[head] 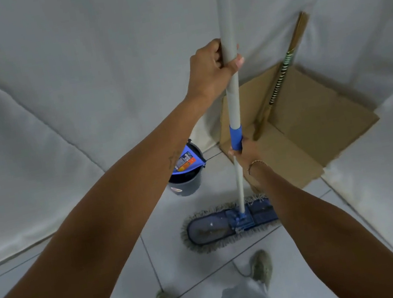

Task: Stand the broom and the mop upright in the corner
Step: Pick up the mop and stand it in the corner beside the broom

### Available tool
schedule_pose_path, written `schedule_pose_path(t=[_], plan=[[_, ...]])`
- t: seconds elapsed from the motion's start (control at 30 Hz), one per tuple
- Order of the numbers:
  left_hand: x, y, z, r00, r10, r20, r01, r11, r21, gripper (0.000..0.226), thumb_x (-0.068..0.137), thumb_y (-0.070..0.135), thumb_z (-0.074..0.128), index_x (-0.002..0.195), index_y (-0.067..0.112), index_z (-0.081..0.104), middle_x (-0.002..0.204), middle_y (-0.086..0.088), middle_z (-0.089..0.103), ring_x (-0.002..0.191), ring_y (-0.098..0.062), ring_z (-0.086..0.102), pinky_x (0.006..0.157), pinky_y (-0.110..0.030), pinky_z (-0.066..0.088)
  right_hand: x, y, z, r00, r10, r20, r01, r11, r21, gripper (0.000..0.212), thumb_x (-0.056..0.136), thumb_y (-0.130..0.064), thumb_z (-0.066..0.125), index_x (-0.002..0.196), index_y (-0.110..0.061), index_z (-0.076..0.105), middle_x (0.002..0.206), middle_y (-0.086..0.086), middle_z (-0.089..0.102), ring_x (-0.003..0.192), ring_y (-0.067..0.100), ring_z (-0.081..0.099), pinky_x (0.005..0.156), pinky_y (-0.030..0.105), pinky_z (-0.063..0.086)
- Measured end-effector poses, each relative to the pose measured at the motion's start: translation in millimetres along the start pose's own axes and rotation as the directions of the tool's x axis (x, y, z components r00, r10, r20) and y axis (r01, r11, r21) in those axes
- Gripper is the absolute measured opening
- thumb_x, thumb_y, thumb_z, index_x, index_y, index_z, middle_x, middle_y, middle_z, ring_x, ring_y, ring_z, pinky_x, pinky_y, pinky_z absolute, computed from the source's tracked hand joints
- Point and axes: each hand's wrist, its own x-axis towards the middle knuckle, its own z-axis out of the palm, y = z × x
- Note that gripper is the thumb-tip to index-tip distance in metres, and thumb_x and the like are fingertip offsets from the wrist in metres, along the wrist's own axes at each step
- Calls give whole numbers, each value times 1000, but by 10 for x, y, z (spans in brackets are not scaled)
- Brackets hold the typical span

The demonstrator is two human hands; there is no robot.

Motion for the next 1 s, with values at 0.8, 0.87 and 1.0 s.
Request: schedule_pose_path(t=[0.8,0.87,1.0], plan=[[2325,-151,1689,994,105,18,-104,992,-68,34,73,8,76,103,-5,65,89,-9,72,84,-17,72,83,-30,60,2514,355,-1582,997,-48,68,45,998,45,29,85,-4,61,113,4,56,110,21,65,104,30,62,87,28,48],[2581,-218,1736,994,103,43,-99,991,-93,34,73,8,76,102,-5,65,86,-8,72,82,-16,72,82,-29,60,2756,321,-1627,999,-20,47,17,998,58,30,85,-4,61,114,2,56,111,21,66,105,31,62,92,35,51],[2960,-377,1838,993,101,56,-94,990,-110,33,74,8,75,102,-5,65,83,-5,72,78,-12,71,78,-22,59,3135,318,-1676,1000,2,24,-2,1000,15,34,85,-6,62,117,1,55,110,22,66,104,33,62,92,39,52]])
